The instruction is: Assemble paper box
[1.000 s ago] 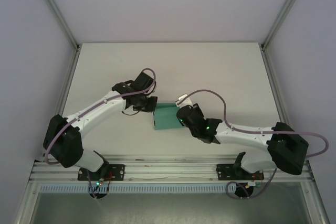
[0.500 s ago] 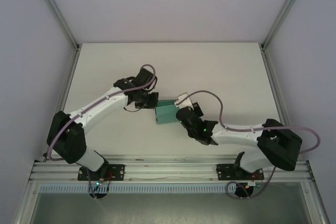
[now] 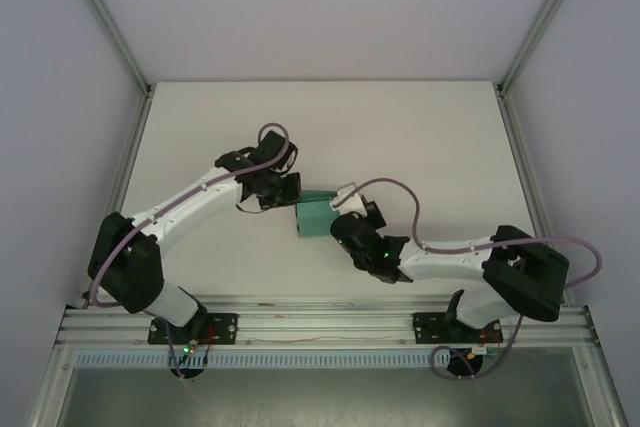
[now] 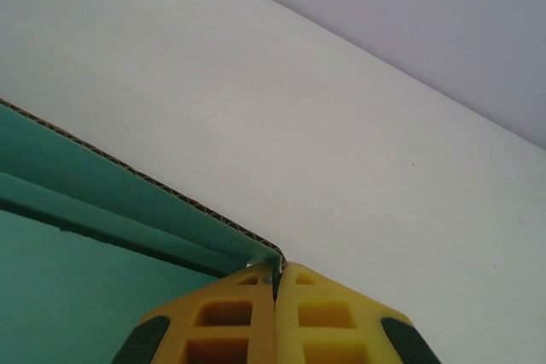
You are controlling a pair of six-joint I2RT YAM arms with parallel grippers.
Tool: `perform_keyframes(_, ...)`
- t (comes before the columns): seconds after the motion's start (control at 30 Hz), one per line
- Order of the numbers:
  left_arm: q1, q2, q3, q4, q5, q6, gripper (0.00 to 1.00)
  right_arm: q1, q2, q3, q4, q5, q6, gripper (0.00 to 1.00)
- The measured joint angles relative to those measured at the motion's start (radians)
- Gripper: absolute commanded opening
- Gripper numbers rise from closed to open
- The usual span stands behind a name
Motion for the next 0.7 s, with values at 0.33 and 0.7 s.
perform_keyframes(0.33, -0.119, -0.073, -0.139, 0.175, -0.204, 0.045, 0.03, 0.012, 0.020, -0.011, 0.030, 0.070, 0.015, 0.00)
perform_keyframes(0.7, -0.282, -0.174, -0.333, 0.390, -0.444, 0.007, 0.03, 0.061, 0.065, -0.027, 0.083, 0.201, 0.023, 0.00)
